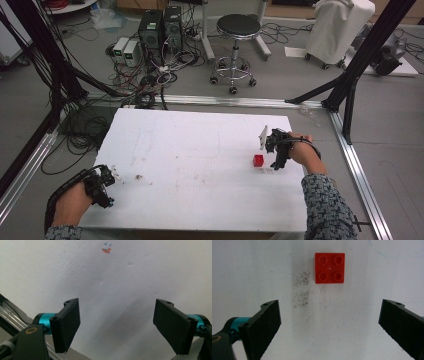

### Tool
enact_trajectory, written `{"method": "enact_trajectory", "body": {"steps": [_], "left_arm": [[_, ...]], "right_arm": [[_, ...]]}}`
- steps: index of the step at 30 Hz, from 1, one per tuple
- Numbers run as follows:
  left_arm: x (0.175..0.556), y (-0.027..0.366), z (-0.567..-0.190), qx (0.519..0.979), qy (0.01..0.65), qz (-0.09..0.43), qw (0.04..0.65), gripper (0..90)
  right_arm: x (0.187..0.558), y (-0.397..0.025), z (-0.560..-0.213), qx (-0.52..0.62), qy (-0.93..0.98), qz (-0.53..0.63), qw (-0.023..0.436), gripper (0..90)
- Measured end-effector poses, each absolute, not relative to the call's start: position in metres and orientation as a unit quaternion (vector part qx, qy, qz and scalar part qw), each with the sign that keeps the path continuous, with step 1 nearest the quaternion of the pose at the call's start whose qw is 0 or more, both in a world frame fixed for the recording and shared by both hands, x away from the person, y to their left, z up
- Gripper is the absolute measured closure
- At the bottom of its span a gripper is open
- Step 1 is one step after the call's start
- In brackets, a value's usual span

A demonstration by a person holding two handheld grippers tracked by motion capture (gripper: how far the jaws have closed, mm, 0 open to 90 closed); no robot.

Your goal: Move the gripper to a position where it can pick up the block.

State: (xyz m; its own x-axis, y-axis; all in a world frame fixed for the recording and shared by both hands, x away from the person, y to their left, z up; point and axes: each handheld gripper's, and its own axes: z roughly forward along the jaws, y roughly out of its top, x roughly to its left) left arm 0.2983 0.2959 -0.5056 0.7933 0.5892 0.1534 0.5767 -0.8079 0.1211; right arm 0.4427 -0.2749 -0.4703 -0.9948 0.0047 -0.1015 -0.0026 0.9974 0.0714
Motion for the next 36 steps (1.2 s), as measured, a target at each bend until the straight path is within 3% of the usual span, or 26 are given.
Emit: {"method": "enact_trajectory", "body": {"steps": [11,36], "left_arm": [[0.298,0.295,-0.504,0.946,0.308,0.094,0.037,22.0],[0.298,0.292,-0.505,0.947,0.305,0.092,0.035,22.0]], "right_arm": [[0.453,-0.250,-0.490,-0.011,0.999,0.025,0.031,3.4],[0.459,-0.237,-0.519,-0.019,1.000,0.018,0.009,3.4]]}}
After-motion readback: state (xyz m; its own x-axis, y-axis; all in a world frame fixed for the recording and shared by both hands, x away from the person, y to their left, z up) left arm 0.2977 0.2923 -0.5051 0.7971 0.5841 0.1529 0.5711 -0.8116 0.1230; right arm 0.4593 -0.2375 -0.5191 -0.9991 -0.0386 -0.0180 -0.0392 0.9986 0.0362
